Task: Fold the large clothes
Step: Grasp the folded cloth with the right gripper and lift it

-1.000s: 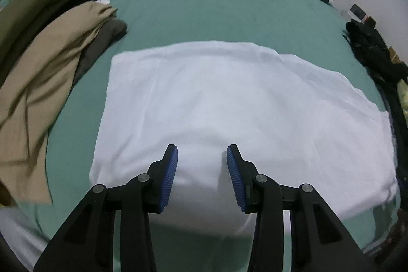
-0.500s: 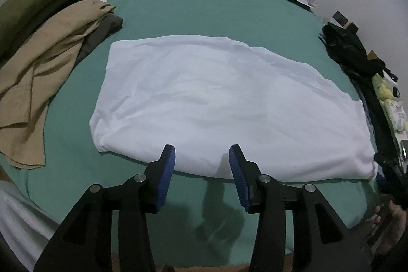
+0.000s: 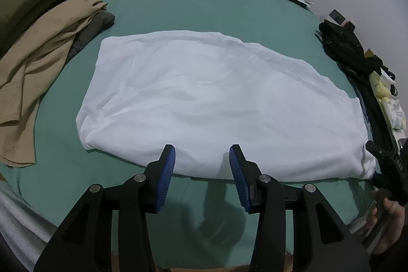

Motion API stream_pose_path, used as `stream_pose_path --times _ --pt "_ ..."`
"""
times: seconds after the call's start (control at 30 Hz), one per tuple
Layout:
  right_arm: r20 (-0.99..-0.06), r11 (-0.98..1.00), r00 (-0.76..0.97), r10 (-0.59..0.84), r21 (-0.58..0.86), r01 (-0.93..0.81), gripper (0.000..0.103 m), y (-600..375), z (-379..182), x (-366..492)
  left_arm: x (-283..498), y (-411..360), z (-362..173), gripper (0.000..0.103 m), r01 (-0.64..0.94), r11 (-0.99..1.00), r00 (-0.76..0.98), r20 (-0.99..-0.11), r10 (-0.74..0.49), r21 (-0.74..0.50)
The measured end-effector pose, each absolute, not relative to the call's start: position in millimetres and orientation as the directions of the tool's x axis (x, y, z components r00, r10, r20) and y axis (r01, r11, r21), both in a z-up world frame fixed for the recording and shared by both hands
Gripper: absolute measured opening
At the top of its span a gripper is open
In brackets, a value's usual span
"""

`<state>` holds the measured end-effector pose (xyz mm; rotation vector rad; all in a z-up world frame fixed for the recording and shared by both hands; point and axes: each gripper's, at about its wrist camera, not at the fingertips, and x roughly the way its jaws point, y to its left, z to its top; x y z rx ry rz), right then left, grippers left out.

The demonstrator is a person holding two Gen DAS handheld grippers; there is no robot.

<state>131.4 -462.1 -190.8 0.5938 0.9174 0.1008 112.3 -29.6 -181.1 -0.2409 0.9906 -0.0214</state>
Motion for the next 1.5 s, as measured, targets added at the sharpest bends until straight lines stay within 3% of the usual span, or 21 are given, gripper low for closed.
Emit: stream_pose_path --times 0.4,0.63,0.67,0.7,0.73,0.77,0.8,0.97,1.3,1.5 --pt "-0.615 0.745 0.665 0.423 0.654 0.132 0.103 -459 -199 145 153 -91 -158 0.047 0.068 0.975 0.601 -0.772 -0.21 -0.212" --pt "-0.568 0.712 0.659 0.493 0.699 0.07 0.101 -428 -200 161 190 -140 -183 0.047 0.108 0.97 0.536 -0.809 -0.241 -0.218" --pt "-0.573 0.718 0.657 0.489 0.693 0.07 0.089 -424 -200 163 194 -147 -191 0.047 0.11 0.972 0.515 -0.824 -0.235 -0.208" --pt "-0.575 0.715 0.649 0.498 0.696 0.069 0.065 -421 -202 165 194 -151 -195 0.047 0.113 0.973 0.506 -0.832 -0.229 -0.199" --pt "-0.57 0.694 0.63 0.527 0.716 0.067 0.054 -418 -206 169 195 -157 -200 0.047 0.121 0.977 0.501 -0.839 -0.214 -0.177" --pt "-0.559 0.668 0.613 0.559 0.741 0.067 0.023 -417 -211 172 194 -163 -203 0.047 0.133 0.982 0.508 -0.841 -0.187 -0.138" --pt "-0.551 0.649 0.591 0.589 0.759 0.06 0.02 -415 -214 174 192 -167 -204 0.047 0.137 0.984 0.515 -0.841 -0.165 -0.11" --pt "-0.562 0.712 0.605 0.564 0.702 -0.012 0.016 -419 -195 171 191 -177 -199 0.047 0.152 0.979 0.476 -0.858 -0.193 -0.136" --pt "-0.601 0.772 0.659 0.453 0.634 0.047 0.016 -446 -171 152 177 -217 -200 0.047 0.235 0.965 0.472 -0.855 -0.216 -0.114" --pt "-0.656 0.884 0.676 0.337 0.468 0.014 0.016 -407 -148 162 186 -213 -201 0.047 0.277 0.957 0.446 -0.87 -0.209 -0.088"
